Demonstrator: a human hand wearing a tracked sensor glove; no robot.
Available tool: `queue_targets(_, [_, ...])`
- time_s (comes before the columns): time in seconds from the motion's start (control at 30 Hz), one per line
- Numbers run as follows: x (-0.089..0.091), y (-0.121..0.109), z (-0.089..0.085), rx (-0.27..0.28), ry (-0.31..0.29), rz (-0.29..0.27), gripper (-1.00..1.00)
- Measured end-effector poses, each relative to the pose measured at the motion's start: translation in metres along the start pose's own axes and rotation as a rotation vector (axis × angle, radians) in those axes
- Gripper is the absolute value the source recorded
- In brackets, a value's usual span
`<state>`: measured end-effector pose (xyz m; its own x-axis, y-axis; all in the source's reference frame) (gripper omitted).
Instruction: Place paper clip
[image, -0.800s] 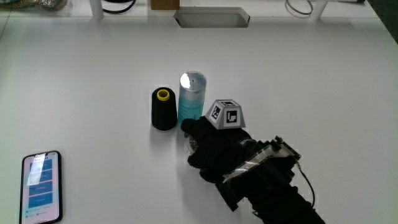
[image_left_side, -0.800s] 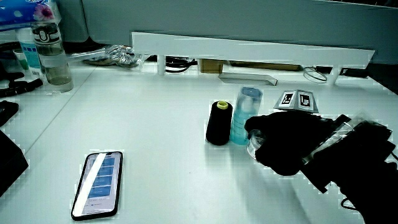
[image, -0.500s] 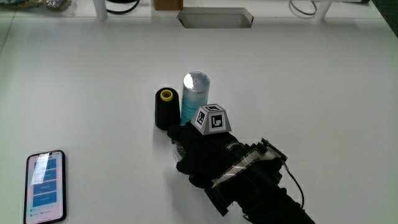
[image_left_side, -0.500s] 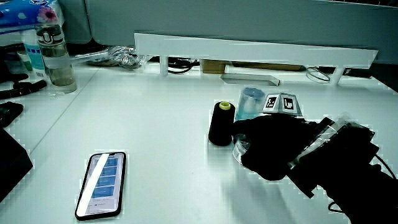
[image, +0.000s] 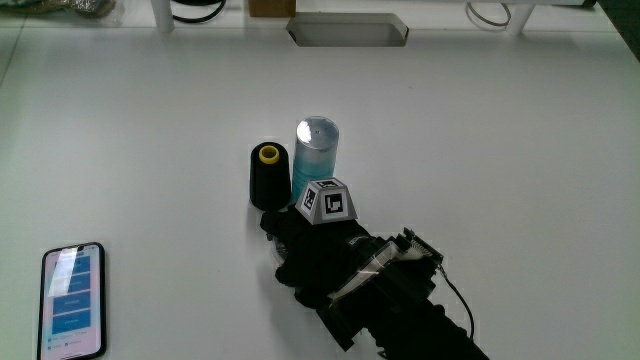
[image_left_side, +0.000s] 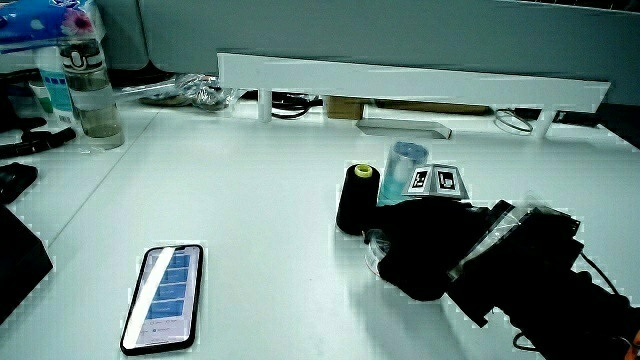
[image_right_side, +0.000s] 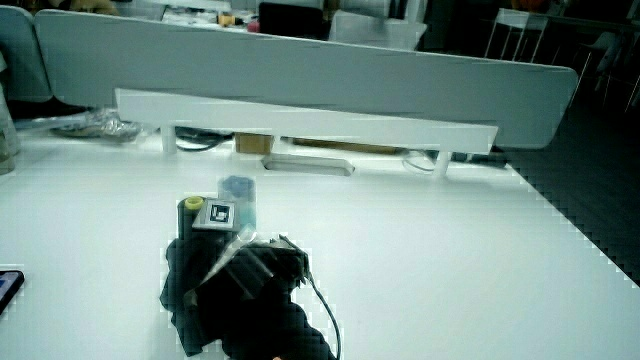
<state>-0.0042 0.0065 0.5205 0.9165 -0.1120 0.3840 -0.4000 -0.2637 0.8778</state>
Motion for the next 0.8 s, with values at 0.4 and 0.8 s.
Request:
queue_targets(0.4, [-0.003, 0.008, -0.013, 0.0, -0.032, -0.018, 0.0])
queue_targets(0.8, [-0.005, 0.015, -0.016, -0.062, -0.053, -0.037, -0.24])
